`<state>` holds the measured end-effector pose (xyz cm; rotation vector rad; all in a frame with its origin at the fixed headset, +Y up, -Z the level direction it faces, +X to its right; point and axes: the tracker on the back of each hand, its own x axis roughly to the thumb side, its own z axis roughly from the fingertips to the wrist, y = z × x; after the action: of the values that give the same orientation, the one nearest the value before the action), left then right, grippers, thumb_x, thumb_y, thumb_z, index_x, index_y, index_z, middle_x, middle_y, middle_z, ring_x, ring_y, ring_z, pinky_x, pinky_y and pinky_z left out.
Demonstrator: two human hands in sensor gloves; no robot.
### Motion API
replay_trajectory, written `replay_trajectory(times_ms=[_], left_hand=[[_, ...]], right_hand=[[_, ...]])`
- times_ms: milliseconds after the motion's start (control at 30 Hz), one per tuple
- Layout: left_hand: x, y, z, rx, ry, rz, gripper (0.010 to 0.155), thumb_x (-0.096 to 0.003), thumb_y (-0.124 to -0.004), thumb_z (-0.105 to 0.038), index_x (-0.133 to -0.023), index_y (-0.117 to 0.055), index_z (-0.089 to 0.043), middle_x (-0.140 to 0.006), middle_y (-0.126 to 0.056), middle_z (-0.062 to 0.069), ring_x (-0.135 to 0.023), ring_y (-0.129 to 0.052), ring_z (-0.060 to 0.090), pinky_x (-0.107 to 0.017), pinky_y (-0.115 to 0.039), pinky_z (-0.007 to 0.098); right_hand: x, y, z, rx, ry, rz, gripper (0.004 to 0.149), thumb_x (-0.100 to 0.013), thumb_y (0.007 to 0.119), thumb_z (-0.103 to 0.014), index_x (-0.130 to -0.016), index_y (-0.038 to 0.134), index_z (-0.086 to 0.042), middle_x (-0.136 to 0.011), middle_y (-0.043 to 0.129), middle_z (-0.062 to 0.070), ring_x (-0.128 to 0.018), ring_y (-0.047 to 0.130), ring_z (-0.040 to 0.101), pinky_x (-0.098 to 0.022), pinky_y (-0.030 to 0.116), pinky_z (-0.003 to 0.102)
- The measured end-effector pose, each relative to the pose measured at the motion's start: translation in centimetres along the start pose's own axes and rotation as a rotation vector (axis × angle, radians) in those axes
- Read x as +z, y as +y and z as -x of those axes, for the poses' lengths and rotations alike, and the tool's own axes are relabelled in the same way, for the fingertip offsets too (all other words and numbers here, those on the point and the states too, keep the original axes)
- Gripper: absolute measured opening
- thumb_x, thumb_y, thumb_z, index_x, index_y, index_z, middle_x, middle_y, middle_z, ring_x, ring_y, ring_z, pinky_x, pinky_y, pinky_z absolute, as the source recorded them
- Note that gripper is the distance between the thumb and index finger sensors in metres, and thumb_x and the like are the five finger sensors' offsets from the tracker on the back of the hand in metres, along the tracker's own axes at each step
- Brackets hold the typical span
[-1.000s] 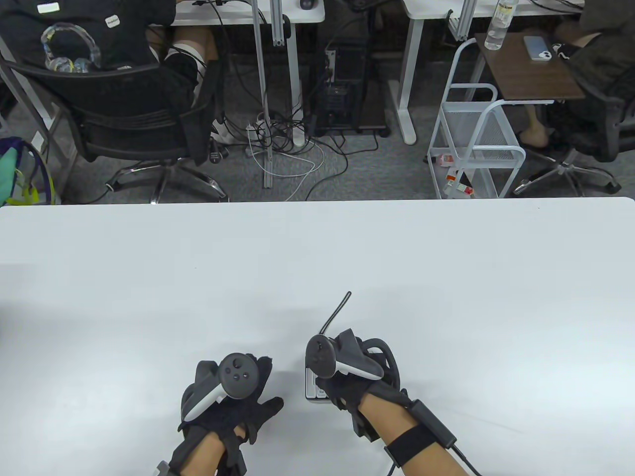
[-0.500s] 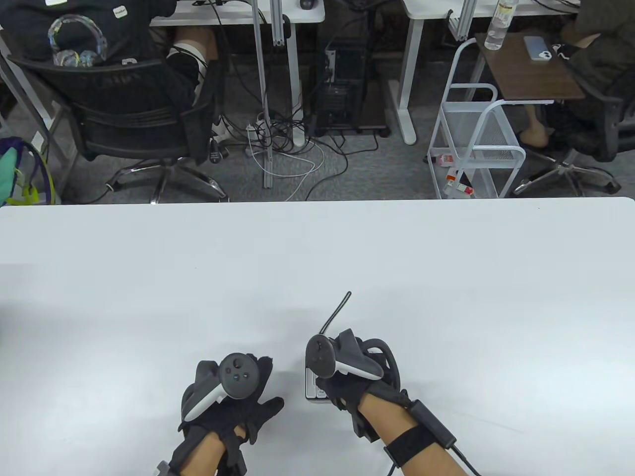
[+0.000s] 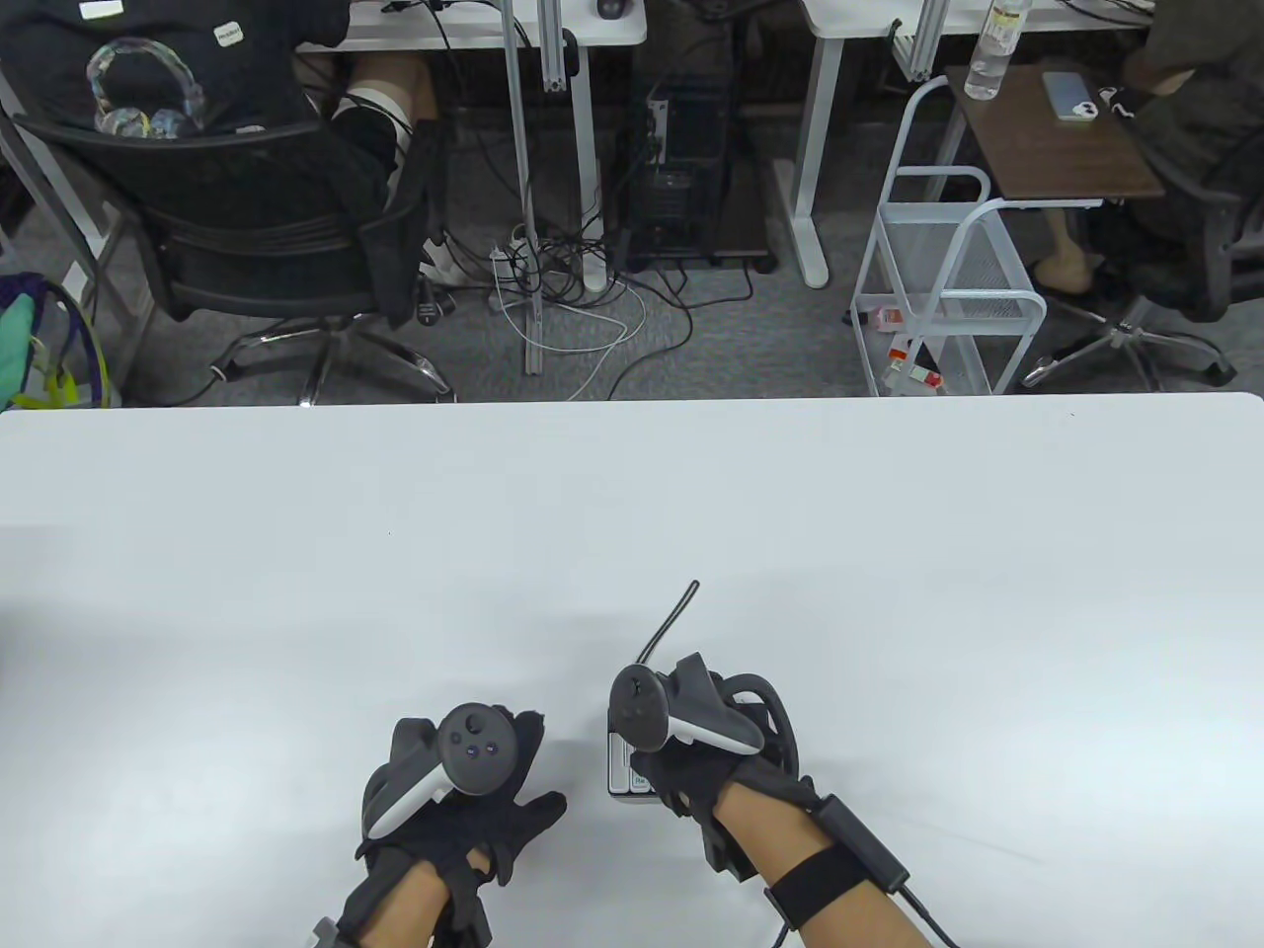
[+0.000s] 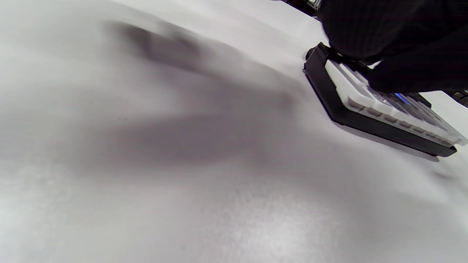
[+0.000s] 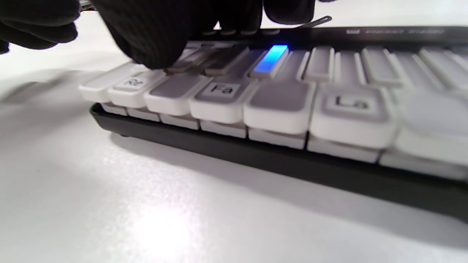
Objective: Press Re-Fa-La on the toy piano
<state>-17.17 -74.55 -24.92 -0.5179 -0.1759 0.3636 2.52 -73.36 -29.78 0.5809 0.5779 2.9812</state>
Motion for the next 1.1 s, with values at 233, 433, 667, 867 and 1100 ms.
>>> replay_trajectory(times_ms=[233,433,667,867,1100], left_hand=[[0.0,0.0,0.0,-0.002,-0.001,0.004,0.086,-0.0469,-0.066,-0.064,-0.111,-0.022,-0.027,-0.119,-0.022,0.010,-0.109,-0.025,0.045,-0.074,-0.033,0.067],[-0.1,0.0,0.0,0.000,-0.001,0.005,0.085,-0.0469,-0.065,-0.064,-0.111,-0.022,-0.027,-0.119,-0.021,0.010,-0.109,-0.025,0.045,-0.074,-0.033,0.067],[-0.1,0.0,0.0,0.005,-0.001,0.000,0.085,-0.0469,-0.065,-0.064,-0.111,-0.022,-0.027,-0.119,-0.022,0.010,-0.109,-0.025,0.045,-0.074,-0.033,0.067],[-0.1,0.0,0.0,0.003,-0.004,0.002,0.085,-0.0470,-0.065,-0.064,-0.111,-0.022,-0.027,-0.119,-0.021,0.010,-0.109,-0.025,0.045,-0.074,-0.033,0.067],[-0.1,0.0,0.0,0.002,-0.014,-0.011,0.085,-0.0469,-0.066,-0.064,-0.111,-0.022,-0.027,-0.119,-0.021,0.010,-0.109,-0.025,0.045,-0.074,-0.033,0.067]], right_hand=[[-0.1,-0.2,-0.3,0.025,0.019,-0.024,0.060,-0.045,0.079,-0.036,-0.098,0.056,-0.022,-0.109,0.047,0.010,-0.102,0.048,0.047,-0.072,0.041,0.064],[-0.1,-0.3,-0.3,0.028,0.041,-0.101,0.064,-0.045,0.076,-0.039,-0.101,0.049,-0.024,-0.111,0.039,0.011,-0.104,0.041,0.047,-0.072,0.038,0.064],[1.2,-1.0,0.4,-0.010,0.025,-0.068,0.066,-0.045,0.074,-0.042,-0.102,0.046,-0.024,-0.111,0.035,0.011,-0.104,0.038,0.048,-0.073,0.036,0.065],[3.4,-2.2,2.4,-0.089,0.030,-0.028,0.067,-0.044,0.073,-0.043,-0.102,0.047,-0.022,-0.112,0.034,0.011,-0.104,0.035,0.048,-0.072,0.034,0.065],[5.9,-3.0,5.3,-0.132,0.057,0.023,0.069,-0.044,0.074,-0.045,-0.102,0.046,-0.021,-0.112,0.033,0.012,-0.104,0.034,0.049,-0.072,0.034,0.066]])
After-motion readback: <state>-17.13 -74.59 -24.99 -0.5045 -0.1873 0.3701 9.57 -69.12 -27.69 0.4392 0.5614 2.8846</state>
